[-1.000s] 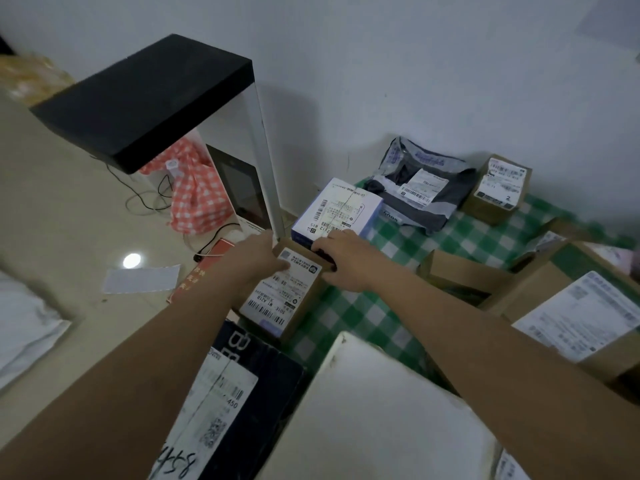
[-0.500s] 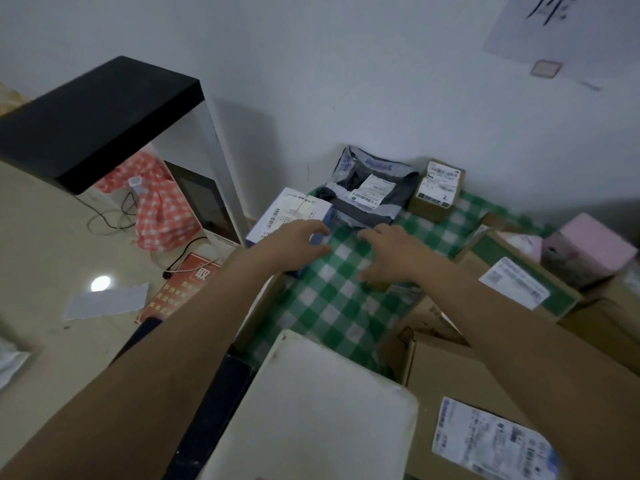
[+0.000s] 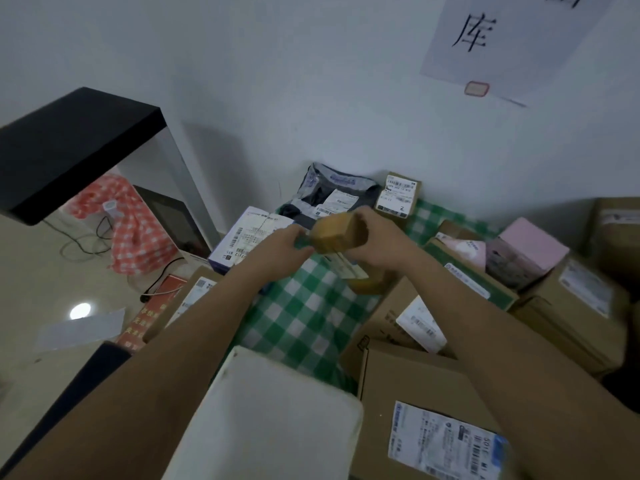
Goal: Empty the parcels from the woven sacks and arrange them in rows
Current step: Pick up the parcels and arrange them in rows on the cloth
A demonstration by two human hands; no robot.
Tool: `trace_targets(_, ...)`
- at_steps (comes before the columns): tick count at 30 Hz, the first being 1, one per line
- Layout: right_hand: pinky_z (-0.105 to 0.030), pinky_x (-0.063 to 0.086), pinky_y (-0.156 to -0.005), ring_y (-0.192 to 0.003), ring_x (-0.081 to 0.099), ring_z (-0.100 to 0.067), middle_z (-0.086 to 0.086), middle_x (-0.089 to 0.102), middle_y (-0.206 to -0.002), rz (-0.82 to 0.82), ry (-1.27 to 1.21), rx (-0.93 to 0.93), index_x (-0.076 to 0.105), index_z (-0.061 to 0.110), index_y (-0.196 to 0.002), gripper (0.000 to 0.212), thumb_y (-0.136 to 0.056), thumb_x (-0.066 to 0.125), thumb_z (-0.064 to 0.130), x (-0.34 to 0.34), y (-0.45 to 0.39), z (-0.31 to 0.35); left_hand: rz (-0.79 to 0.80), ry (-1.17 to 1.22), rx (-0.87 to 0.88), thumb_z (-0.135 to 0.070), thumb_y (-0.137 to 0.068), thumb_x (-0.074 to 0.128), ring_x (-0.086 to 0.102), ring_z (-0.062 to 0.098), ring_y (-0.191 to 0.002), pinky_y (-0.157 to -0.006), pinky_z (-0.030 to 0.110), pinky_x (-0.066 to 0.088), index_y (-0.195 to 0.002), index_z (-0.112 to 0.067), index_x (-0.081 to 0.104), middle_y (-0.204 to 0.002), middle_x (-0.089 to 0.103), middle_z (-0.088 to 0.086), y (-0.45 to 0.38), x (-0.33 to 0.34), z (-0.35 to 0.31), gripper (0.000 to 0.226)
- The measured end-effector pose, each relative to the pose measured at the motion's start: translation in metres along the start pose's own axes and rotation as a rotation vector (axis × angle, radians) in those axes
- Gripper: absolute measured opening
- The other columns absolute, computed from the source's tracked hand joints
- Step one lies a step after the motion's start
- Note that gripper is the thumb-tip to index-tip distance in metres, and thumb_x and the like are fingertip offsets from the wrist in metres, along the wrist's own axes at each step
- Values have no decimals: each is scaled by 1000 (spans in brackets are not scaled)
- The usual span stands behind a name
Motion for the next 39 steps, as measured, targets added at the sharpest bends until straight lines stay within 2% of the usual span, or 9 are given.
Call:
trace_targets(2, -27, 48, -78, -99, 54, -11, 7, 54, -113, -107, -312, 23, 43, 26, -122, 57, -78, 78, 21, -15, 9, 9, -40, 76, -13, -35, -96, 51, 49, 6, -78, -62, 20, 36, -130, -18, 46, -112, 54, 0, -2, -1, -4, 38)
trace_targets(4, -24, 51, -75, -98, 59, -10, 6, 59, -111, -166, -600, 78, 48, 24, -118, 50, -79, 78, 18, -23, 17, 13, -17, 244, -36, -47, -92, 55, 55, 6, -88, -73, 24, 45, -132, -22, 45, -115, 57, -6, -3, -1, -8, 49)
trace_targets(7, -36, 57, -80, -103, 67, -24, -5, 68, -114, -173, -965, 174, 53, 18, -123, 49, -80, 77, 20, -28, 22, 9, 35, 481, -44, -58, -86, 55, 61, 15, -107, -89, 38, 50, -142, -24, 37, -123, 60, -6, 0, -7, -17, 68)
trace_targets(13, -47, 52, -95, -114, 61, -32, -11, 69, -116, -102, -1259, 178, 63, 13, -119, 34, -90, 64, 30, -29, 30, 10, 117, 609, -65, -70, -64, 55, 65, 16, -101, -88, 39, 54, -135, -29, 42, -115, 63, -6, 13, -18, -38, 83)
trace_targets(21, -46, 58, -82, -108, 66, -28, -6, 68, -119, -77, -1230, 231, 48, 21, -135, 66, -79, 75, 42, -31, 34, 15, -15, 677, -49, -70, -67, 65, 67, 17, -98, -88, 41, 55, -130, -28, 48, -117, 65, -1, 10, -14, -56, 77)
trace_targets(27, -39, 56, -77, -105, 65, -24, -3, 68, -116, -61, -1169, 234, 54, 24, -126, 46, -84, 72, 30, -37, 37, 2, -33, 783, -68, -60, -80, 62, 65, 19, -102, -93, 44, 52, -133, -28, 47, -118, 63, -1, -4, 0, -74, 64)
trace_targets(32, -43, 57, -84, -104, 66, -24, -3, 68, -116, -184, -1132, 331, 56, 24, -126, 49, -84, 71, 42, -60, 24, -22, 23, 815, -71, -55, -86, 59, 61, 18, -104, -94, 43, 52, -127, -31, 48, -117, 57, -4, -29, 15, -93, 49)
trace_targets(36, -43, 56, -74, -104, 64, -26, -6, 64, -121, -207, -1126, 405, 51, 23, -129, 44, -90, 65, 38, -80, 9, -45, 48, 820, -38, -42, -92, 57, 62, 14, -92, -74, 33, 55, -120, -32, 49, -110, 59, -5, -52, 26, -112, 31)
trace_targets(39, -41, 55, -73, -104, 63, -28, -8, 64, -119, -214, -1089, 453, 51, 22, -131, 42, -92, 61, 32, -92, -4, -64, 40, 785, -21, -46, -97, 46, 59, 10, -94, -76, 28, 51, -127, -28, 49, -108, 57, -10, -74, 35, -125, 35)
Point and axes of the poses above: each hand's wrist, its own y-axis away from the middle knuckle, its own x-axis out of the palm, z = x × y, the point moved 1 cm from there along -y, towards the middle knuckle
